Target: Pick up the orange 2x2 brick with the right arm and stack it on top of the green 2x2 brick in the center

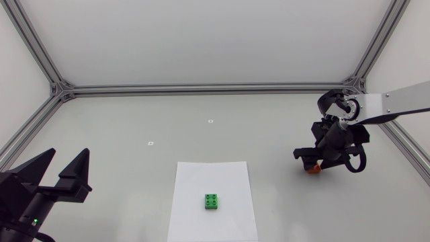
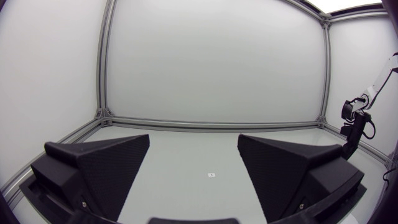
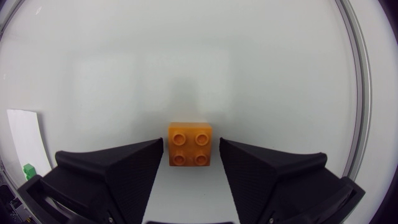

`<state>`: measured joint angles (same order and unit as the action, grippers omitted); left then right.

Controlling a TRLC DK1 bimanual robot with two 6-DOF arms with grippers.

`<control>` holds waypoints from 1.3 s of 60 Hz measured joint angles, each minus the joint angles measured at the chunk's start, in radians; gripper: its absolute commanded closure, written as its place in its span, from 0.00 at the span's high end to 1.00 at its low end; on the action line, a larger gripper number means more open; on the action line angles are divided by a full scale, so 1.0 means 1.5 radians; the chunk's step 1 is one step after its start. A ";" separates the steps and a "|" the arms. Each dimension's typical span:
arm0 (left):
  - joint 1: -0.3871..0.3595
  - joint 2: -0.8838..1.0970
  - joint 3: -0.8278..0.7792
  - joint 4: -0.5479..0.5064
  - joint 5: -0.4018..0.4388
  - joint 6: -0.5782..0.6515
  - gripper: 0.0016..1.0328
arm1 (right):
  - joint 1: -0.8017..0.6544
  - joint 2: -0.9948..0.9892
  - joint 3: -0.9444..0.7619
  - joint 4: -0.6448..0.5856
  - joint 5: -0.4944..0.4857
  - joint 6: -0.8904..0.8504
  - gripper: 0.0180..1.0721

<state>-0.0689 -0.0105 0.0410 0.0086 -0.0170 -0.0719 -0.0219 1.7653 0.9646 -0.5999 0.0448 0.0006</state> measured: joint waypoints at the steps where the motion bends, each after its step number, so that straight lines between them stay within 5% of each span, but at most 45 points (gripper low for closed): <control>1: 0.000 0.000 0.000 0.000 0.000 0.000 0.96 | 0.000 0.000 0.000 0.001 -0.002 0.000 0.56; 47: 0.000 0.000 0.000 0.000 0.000 0.000 0.96 | -0.018 -0.011 -0.002 0.004 -0.010 0.003 0.52; 78: 0.000 0.000 0.000 0.000 0.000 0.000 0.96 | -0.017 -0.059 -0.037 0.028 -0.012 0.002 0.26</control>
<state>-0.0689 -0.0105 0.0410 0.0086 -0.0170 -0.0719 -0.0479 1.6772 0.9096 -0.5571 0.0273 0.0040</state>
